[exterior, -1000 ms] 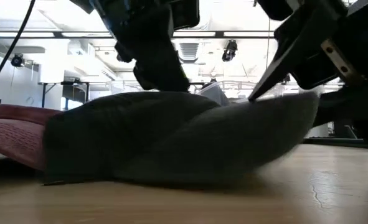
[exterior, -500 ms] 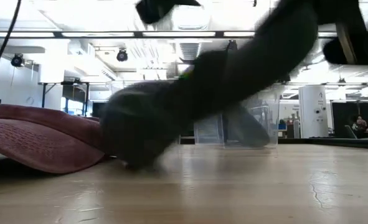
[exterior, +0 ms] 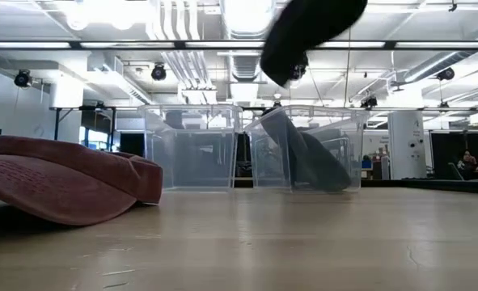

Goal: Pick & Place hat
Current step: Put the black cap into the right transparent bin

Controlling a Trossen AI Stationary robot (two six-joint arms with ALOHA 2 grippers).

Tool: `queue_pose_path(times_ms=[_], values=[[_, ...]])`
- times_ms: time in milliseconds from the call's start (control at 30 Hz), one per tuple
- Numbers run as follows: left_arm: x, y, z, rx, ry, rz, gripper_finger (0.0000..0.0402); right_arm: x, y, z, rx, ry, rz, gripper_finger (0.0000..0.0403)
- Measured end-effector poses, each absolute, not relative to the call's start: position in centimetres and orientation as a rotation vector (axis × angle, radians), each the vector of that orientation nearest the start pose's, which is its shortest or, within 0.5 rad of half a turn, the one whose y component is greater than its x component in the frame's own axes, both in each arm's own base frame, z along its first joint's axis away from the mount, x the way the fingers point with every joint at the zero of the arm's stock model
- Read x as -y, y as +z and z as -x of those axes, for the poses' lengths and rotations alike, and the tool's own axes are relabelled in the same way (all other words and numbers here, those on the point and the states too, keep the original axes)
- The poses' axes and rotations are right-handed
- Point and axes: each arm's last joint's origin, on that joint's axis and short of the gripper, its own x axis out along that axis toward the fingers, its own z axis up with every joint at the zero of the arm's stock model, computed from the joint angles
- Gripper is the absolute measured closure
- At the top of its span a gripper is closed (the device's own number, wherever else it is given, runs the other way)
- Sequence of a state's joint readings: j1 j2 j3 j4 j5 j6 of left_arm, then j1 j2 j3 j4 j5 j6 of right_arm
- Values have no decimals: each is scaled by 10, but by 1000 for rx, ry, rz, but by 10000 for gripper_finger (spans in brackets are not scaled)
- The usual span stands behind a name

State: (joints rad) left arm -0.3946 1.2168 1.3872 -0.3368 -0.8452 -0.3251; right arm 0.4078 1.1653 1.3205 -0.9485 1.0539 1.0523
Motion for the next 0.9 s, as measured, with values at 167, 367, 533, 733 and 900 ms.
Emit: queue_pose_path(times_ms=[167, 367, 533, 733, 900], values=[[73, 417, -234, -198, 538, 190, 246, 3, 376, -207, -492, -864, -472, 389], [75, 378, -232, -511, 555, 260, 246, 55, 349, -222, -699, -924, -479, 390], [80, 344, -234, -842, 557, 258, 246, 86, 326, -243, -845, -842, -480, 384], [87, 307, -252, -1173, 498, 141, 246, 102, 296, -278, -940, -673, -482, 318], [95, 271, -265, -1403, 366, 119, 246, 93, 303, -289, -939, -589, -415, 242]])
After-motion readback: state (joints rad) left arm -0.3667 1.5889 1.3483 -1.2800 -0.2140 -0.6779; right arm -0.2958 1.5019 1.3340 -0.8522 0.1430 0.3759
